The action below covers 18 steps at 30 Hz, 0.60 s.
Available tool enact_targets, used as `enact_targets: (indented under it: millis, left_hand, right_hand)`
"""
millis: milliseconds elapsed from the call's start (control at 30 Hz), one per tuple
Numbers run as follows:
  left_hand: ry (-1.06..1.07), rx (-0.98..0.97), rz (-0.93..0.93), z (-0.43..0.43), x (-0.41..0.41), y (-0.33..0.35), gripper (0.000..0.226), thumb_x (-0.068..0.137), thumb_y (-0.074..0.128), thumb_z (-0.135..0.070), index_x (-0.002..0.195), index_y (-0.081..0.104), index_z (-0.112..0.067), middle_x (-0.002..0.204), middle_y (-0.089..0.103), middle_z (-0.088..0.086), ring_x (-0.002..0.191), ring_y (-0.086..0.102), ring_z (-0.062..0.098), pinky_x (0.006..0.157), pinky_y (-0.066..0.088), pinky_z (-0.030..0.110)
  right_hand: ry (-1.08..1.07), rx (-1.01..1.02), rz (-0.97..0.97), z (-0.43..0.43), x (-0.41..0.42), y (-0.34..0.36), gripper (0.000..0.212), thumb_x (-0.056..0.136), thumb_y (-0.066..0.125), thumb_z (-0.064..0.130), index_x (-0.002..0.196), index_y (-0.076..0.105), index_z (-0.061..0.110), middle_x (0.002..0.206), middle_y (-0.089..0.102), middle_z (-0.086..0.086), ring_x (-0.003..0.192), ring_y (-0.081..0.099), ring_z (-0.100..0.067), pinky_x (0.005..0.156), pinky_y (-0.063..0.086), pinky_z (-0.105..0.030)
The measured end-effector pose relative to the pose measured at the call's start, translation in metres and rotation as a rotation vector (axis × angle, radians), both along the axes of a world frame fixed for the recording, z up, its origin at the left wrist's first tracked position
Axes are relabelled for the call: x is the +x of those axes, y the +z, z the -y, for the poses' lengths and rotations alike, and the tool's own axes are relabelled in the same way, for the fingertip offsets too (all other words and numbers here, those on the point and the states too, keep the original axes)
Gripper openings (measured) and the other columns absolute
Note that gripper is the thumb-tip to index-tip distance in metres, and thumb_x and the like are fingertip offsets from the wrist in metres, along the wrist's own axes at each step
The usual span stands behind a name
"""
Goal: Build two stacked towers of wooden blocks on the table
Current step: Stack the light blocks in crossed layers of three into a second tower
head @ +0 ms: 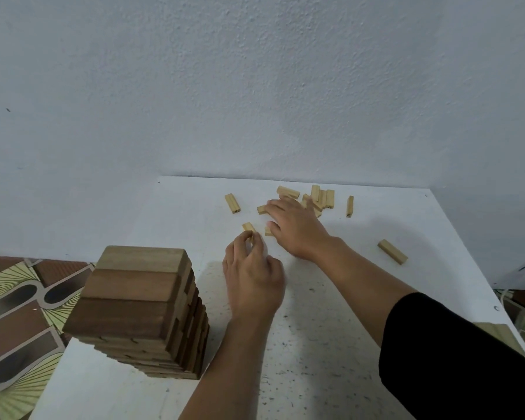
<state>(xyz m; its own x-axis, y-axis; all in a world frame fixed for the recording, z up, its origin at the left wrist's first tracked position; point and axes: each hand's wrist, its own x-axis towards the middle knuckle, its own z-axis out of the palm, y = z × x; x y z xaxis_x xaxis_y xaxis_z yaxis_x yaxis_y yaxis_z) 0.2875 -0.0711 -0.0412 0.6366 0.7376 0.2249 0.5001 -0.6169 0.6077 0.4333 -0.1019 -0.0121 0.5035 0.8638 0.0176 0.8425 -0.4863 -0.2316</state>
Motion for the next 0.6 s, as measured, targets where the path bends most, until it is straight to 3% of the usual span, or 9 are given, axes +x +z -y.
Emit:
enact_targets:
  millis: [100, 200, 300, 400, 500, 600]
  left_hand:
    - [-0.029, 0.007, 0.031, 0.000, -0.002, -0.001, 0.047, 0.086, 0.053, -0.009, 0.131, 0.061, -0.002, 0.135, 0.054, 0.009, 0.128, 0.045, 0.022, 0.107, 0.044, 0.038]
    - [-0.074, -0.005, 0.024, 0.003, -0.005, 0.001, 0.049, 0.088, 0.049, -0.004, 0.135, 0.057, 0.001, 0.135, 0.052, 0.010, 0.130, 0.040, 0.021, 0.111, 0.041, 0.032]
    - [-0.129, 0.002, 0.031, 0.010, -0.016, 0.003, 0.050, 0.088, 0.044, -0.004, 0.136, 0.056, 0.005, 0.135, 0.052, 0.015, 0.131, 0.040, 0.026, 0.112, 0.039, 0.034]
    - [-0.166, 0.033, 0.029, 0.020, -0.030, 0.004, 0.046, 0.089, 0.048, 0.001, 0.134, 0.059, 0.005, 0.134, 0.055, 0.016, 0.131, 0.043, 0.027, 0.111, 0.037, 0.031]
    - [-0.216, 0.041, 0.025, 0.029, -0.049, 0.004, 0.045, 0.088, 0.053, 0.005, 0.132, 0.061, 0.004, 0.131, 0.057, 0.013, 0.129, 0.046, 0.025, 0.109, 0.042, 0.030]
    - [-0.274, 0.003, -0.011, 0.037, -0.071, 0.008, 0.048, 0.092, 0.052, 0.001, 0.140, 0.057, 0.000, 0.139, 0.054, 0.010, 0.134, 0.042, 0.023, 0.105, 0.033, 0.021]
  right_hand:
    - [-0.007, 0.168, -0.036, 0.014, -0.007, -0.007, 0.034, 0.106, 0.043, 0.023, 0.137, 0.057, 0.020, 0.147, 0.052, 0.003, 0.149, 0.026, -0.020, 0.122, 0.006, -0.058]
    - [-0.020, 0.274, -0.067, 0.029, -0.015, -0.011, 0.025, 0.103, 0.051, 0.020, 0.121, 0.068, 0.020, 0.132, 0.064, 0.006, 0.145, 0.033, -0.018, 0.123, 0.008, -0.056]
    - [0.003, 0.366, -0.026, 0.042, -0.024, -0.013, 0.016, 0.097, 0.061, 0.016, 0.104, 0.075, 0.019, 0.115, 0.073, 0.005, 0.137, 0.043, -0.021, 0.120, 0.020, -0.053]
    - [-0.009, 0.406, 0.020, 0.058, -0.038, -0.014, 0.012, 0.094, 0.064, 0.017, 0.095, 0.076, 0.021, 0.107, 0.074, 0.011, 0.128, 0.046, -0.019, 0.107, 0.028, -0.045]
    - [-0.034, 0.415, 0.036, 0.074, -0.055, -0.016, 0.014, 0.094, 0.063, 0.019, 0.092, 0.075, 0.025, 0.102, 0.073, 0.016, 0.117, 0.046, -0.013, 0.088, 0.023, -0.036]
    - [-0.034, 0.432, -0.047, 0.090, -0.072, -0.018, 0.015, 0.094, 0.062, 0.018, 0.094, 0.075, 0.026, 0.103, 0.074, 0.015, 0.107, 0.046, -0.010, 0.086, 0.025, -0.035]
